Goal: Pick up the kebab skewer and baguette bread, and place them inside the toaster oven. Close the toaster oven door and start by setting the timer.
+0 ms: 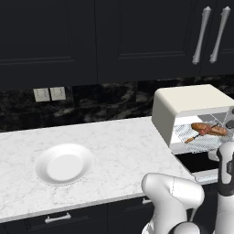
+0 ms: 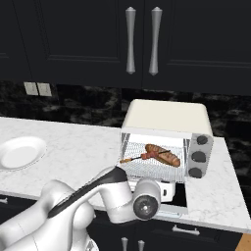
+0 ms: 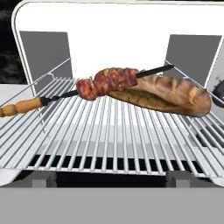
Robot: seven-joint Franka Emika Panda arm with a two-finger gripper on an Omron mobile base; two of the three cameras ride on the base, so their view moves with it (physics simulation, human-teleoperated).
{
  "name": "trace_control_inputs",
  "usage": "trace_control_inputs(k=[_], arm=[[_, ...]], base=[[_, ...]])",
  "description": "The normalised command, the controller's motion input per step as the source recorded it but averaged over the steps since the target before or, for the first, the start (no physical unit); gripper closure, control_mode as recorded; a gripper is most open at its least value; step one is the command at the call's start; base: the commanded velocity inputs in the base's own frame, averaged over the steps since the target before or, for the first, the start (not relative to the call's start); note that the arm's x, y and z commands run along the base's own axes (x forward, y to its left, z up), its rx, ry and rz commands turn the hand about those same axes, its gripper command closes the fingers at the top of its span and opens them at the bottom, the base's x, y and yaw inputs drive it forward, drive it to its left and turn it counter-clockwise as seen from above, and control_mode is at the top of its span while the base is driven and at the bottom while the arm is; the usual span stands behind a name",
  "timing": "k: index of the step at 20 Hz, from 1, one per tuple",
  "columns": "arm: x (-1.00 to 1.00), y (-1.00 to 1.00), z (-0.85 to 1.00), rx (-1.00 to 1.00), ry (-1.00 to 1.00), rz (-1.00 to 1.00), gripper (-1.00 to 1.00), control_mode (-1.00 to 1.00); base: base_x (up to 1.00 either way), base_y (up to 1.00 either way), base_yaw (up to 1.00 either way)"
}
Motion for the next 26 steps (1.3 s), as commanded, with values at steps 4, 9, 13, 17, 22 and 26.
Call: trace_control_inputs(k=[4,9,13,17,22,26], arm=[[-0.03,0.00,0.00,0.00,0.00,0.00,-1.00,-1.00],[0.01,0.00,-0.01,0.00,0.00,0.00,-1.00,-1.00],[0.01,0.00,-0.01,0.00,0.00,0.00,-1.00,-1.00],[0.01,0.00,-0.09,0.00,0.00,0.00,-1.00,-1.00],[0.06,0.00,-0.04,0.00,0.00,0.00,-1.00,-1.00],[0.17,0.00,0.00,0.00,0.00,0.00,-1.00,-1.00]], base=[[0.00,0.00,0.00],[0.00,0.00,0.00],[0.00,0.00,0.00],[0.00,0.00,0.00],[0.00,0.00,0.00],[0.00,0.00,0.00]])
